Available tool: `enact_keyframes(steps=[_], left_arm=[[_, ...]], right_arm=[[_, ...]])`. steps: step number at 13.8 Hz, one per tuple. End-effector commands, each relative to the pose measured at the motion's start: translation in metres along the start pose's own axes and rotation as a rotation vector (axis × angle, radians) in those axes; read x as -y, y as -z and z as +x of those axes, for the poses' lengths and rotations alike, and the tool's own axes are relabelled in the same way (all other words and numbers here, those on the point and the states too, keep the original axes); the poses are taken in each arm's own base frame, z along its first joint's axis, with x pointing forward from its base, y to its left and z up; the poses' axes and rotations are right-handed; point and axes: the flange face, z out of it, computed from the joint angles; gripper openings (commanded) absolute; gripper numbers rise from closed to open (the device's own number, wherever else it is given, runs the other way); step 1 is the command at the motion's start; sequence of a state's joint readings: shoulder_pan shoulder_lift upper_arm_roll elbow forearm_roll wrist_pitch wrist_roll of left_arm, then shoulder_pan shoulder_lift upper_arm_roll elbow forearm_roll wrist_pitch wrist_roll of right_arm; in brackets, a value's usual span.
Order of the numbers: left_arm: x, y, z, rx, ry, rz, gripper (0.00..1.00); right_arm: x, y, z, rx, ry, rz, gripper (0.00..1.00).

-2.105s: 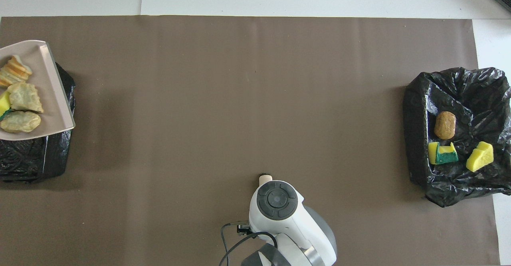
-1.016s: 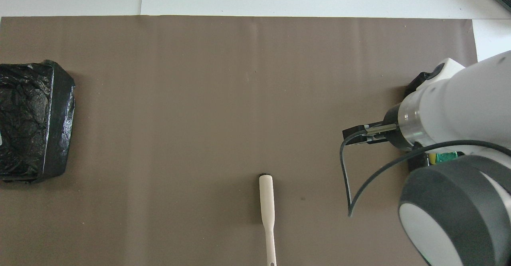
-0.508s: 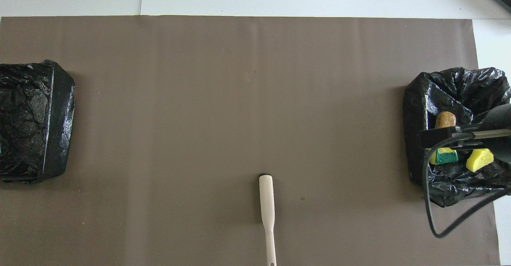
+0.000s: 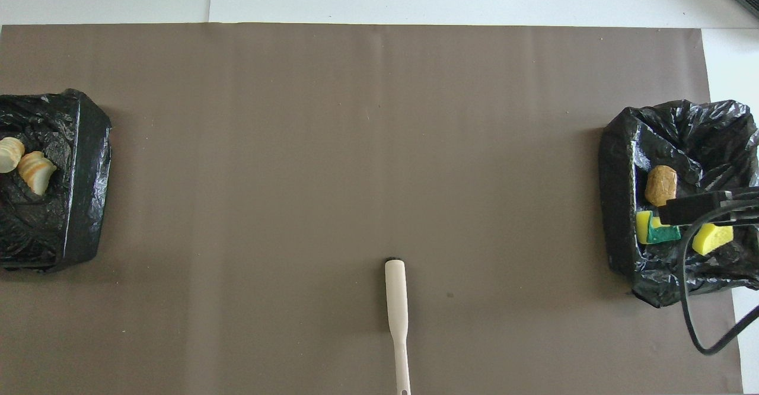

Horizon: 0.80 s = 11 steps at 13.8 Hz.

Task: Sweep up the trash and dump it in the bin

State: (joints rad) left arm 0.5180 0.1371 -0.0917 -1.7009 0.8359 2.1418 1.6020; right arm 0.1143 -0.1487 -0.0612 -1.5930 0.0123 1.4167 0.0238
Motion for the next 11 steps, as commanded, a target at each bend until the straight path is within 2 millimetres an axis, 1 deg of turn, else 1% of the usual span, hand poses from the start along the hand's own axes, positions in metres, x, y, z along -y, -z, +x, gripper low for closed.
enact_keyframes(steps=[1,3,4,7,8,9,11], left_arm=[[-0.005,0.014,0.000,0.074,-0.027,-0.004,0.00],[-0.004,0.023,-0.005,0.097,-0.029,0.008,0.00],[-0.004,0.026,-0.007,0.116,-0.038,0.013,0.00],[-0.004,0.054,-0.014,0.124,-0.017,0.048,0.00],[-0.002,0.062,-0.010,0.122,-0.020,0.058,0.00],[0.004,0.073,0.005,0.112,-0.032,0.064,0.00],[0.010,0.087,0.031,0.000,0.047,0.050,0.00]], right_arm=[[-0.004,-0.005,-0.005,0.014,0.019,-0.002,1.00],[-0.022,-0.005,-0.005,0.013,-0.019,0.000,1.00],[-0.023,-0.006,-0.006,0.017,-0.025,0.001,1.00],[-0.022,-0.007,-0.008,0.033,-0.019,0.002,1.00],[-0.021,-0.008,-0.008,0.034,-0.017,0.004,1.00],[-0.021,-0.007,-0.009,0.033,-0.014,0.004,1.00],[-0.024,-0.017,-0.007,0.043,-0.017,0.004,1.00]])
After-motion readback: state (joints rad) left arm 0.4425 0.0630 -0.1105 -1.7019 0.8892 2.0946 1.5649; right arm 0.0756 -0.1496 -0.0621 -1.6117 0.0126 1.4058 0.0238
